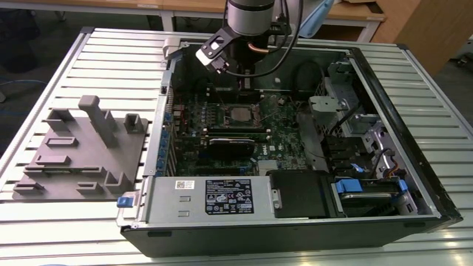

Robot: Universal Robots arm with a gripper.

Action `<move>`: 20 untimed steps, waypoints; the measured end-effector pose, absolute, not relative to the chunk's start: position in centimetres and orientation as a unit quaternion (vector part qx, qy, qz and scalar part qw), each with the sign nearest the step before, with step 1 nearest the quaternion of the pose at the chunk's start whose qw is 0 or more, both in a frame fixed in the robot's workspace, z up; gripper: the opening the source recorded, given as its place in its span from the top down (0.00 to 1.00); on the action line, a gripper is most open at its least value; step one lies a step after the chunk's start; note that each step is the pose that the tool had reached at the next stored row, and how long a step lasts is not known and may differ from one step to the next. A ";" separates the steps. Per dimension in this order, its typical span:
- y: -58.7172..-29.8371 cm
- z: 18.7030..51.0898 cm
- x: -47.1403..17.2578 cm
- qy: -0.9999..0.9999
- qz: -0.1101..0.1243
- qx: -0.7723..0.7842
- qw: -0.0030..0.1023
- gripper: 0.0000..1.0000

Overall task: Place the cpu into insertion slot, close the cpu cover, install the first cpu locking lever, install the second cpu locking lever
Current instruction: 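Close the cpu cover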

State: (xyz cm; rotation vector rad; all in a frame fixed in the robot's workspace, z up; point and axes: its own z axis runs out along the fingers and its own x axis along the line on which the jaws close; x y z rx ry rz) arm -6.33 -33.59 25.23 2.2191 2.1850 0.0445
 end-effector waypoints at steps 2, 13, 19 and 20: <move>-33.6 25.2 -6.3 0.701 0.014 0.712 0.014 0.90; -33.6 25.2 -6.3 0.702 0.011 0.712 0.010 0.90; -33.6 25.3 -6.3 0.702 0.011 0.712 0.010 0.90; -33.6 25.3 -6.3 0.702 0.011 0.712 0.010 0.90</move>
